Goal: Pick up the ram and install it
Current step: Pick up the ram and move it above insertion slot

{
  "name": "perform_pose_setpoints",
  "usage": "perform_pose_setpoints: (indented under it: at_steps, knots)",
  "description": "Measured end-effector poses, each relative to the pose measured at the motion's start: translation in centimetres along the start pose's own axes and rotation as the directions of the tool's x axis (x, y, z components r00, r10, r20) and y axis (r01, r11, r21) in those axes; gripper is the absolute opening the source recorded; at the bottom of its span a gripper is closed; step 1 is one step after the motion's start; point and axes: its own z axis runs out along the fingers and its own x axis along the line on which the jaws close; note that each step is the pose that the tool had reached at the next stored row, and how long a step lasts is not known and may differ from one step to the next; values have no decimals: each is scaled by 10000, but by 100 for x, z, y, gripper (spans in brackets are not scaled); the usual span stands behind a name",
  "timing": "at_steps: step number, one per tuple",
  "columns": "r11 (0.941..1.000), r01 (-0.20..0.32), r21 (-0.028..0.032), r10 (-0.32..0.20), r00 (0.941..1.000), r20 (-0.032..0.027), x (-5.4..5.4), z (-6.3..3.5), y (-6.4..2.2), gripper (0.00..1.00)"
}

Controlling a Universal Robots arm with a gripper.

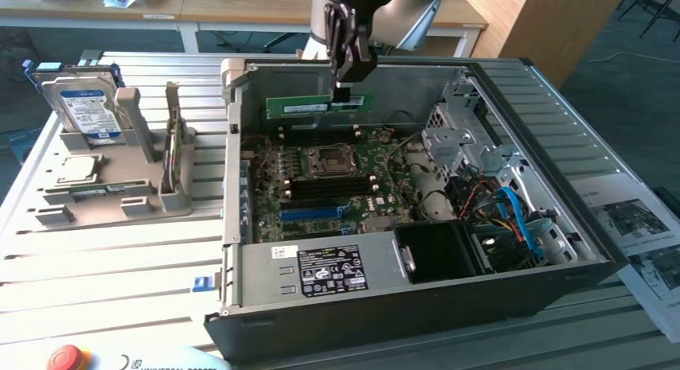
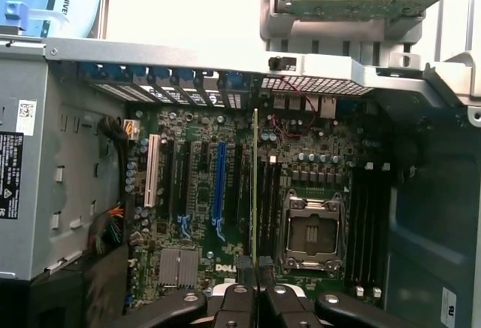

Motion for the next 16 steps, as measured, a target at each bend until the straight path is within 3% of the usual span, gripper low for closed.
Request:
perform_pose_setpoints:
  at_steps: [10,16]
  knots:
    - [10000,-4,0,4,10000,-1,-3,174,-3,12]
    - [10000,-13,1,13,10000,1,0,176,-37,12]
